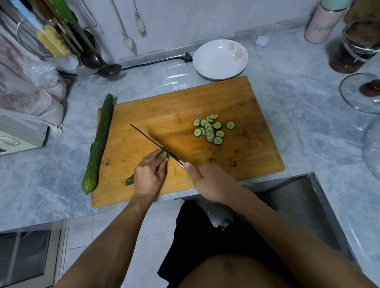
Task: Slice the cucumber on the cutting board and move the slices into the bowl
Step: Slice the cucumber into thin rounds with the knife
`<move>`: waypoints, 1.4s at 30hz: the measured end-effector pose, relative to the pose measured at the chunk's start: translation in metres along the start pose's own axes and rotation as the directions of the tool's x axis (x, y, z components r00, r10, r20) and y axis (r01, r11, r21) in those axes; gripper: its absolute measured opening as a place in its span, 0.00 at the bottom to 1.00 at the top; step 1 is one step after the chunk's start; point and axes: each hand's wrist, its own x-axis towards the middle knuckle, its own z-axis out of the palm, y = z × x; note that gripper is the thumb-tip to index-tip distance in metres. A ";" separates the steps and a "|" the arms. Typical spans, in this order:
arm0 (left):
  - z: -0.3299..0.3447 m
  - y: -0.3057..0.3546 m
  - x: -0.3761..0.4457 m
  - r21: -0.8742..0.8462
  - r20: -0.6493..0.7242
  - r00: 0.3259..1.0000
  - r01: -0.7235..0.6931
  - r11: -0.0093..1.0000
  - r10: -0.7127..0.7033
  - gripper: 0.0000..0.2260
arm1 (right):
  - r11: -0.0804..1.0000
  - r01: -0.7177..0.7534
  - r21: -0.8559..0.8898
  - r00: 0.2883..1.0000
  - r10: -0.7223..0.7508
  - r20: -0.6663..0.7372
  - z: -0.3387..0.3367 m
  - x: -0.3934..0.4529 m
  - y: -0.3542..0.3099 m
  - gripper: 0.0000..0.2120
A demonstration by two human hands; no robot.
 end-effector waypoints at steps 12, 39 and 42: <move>0.000 0.000 0.001 0.061 -0.006 0.999 -0.050 0.997 0.050 0.14 | 0.999 -0.005 0.031 0.998 0.004 0.055 -0.007 0.003 -0.004 0.31; -0.017 0.020 0.010 -0.133 -0.020 0.987 0.153 0.979 -0.157 0.12 | 0.990 0.004 -0.142 0.998 -0.013 -0.061 -0.059 0.019 0.040 0.31; -0.024 0.033 0.018 -0.173 -0.166 0.981 0.071 0.982 -0.100 0.11 | 0.959 0.029 -0.281 0.995 -0.055 -0.084 -0.067 0.015 0.048 0.27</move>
